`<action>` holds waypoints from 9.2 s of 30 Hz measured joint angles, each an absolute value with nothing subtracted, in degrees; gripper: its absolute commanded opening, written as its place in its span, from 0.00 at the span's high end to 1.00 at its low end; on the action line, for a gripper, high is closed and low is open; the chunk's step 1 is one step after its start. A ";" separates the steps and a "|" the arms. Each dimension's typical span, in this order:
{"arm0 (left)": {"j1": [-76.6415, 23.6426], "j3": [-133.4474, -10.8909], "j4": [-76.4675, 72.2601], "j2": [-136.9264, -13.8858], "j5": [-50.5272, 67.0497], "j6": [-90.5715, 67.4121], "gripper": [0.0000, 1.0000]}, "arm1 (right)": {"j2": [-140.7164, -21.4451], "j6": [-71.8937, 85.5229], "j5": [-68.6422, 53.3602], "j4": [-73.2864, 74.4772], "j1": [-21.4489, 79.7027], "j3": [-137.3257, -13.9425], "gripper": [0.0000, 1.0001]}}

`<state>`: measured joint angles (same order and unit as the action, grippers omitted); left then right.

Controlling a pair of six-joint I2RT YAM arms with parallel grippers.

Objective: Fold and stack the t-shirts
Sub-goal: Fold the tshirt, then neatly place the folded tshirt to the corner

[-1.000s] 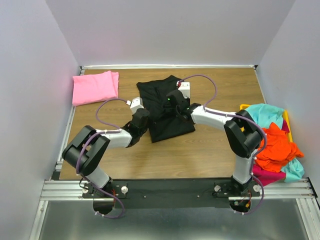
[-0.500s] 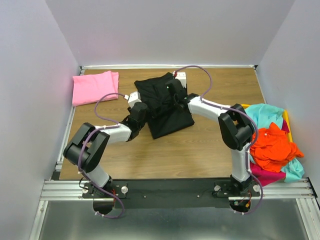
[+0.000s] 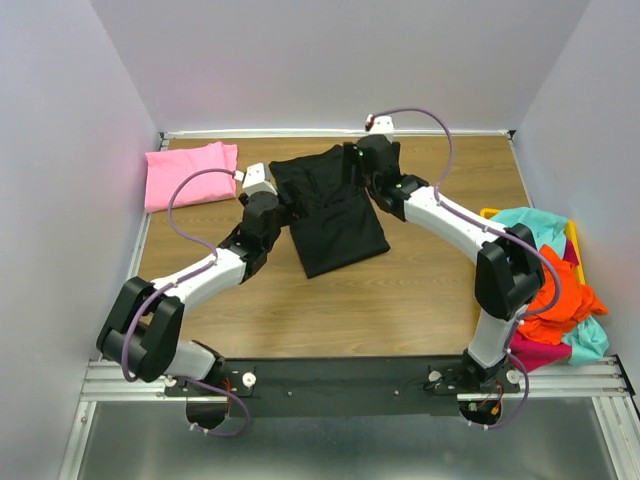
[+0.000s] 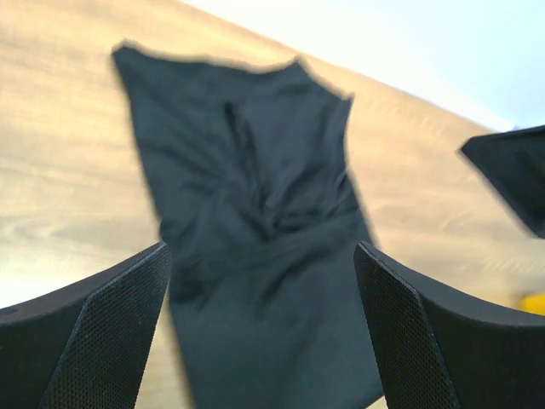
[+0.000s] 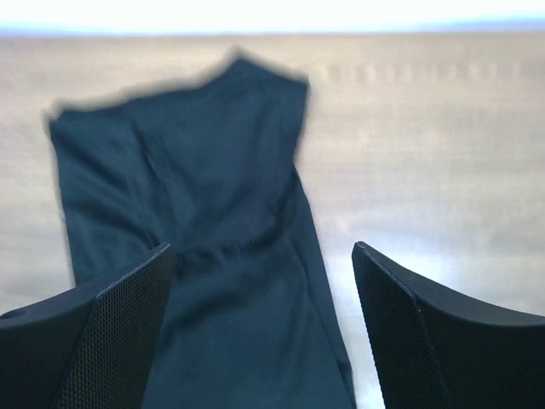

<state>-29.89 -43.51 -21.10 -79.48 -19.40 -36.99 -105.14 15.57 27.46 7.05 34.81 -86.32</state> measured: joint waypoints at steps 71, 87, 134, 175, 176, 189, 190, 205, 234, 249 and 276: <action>-46.61 -29.19 -18.17 -85.21 -21.74 -43.03 0.40 | -95.02 31.97 14.39 3.49 31.79 -47.70 0.96; -49.39 -29.19 -16.60 -85.52 -24.01 -47.24 0.57 | -94.72 31.97 14.06 3.49 31.79 -47.46 0.97; -52.77 -30.22 -0.10 -49.76 -14.09 -35.29 1.00 | -57.65 32.93 17.10 22.63 37.95 -48.36 0.99; -58.83 -26.59 -13.28 -55.57 -9.74 -40.25 1.00 | -69.47 31.79 34.57 23.99 38.30 -58.08 0.99; -58.70 -26.59 -13.69 -55.75 -9.89 -40.14 1.00 | -69.91 31.64 35.07 23.70 38.33 -58.33 0.99; -51.88 -26.59 -17.67 -61.12 -10.68 -38.35 1.00 | -79.75 29.58 38.81 20.53 38.00 -62.94 0.99; -50.81 -26.59 -18.26 -61.17 -10.52 -38.11 1.00 | -80.95 29.28 38.92 20.12 37.89 -63.81 0.99; -35.55 -28.58 -28.10 -76.51 -3.18 -33.67 1.00 | -103.09 26.89 39.42 14.68 34.35 -78.70 0.99; -25.26 -33.82 -33.10 -89.12 1.17 -33.19 0.05 | -101.34 19.81 21.89 7.09 29.93 -74.76 0.33; -28.16 -33.56 -36.25 -90.61 4.60 -33.26 0.09 | -102.98 20.95 9.82 2.90 29.93 -67.18 0.38; -28.38 -39.29 -37.12 -101.84 4.45 -37.50 0.18 | -109.60 23.40 8.32 -1.48 29.93 -64.38 0.38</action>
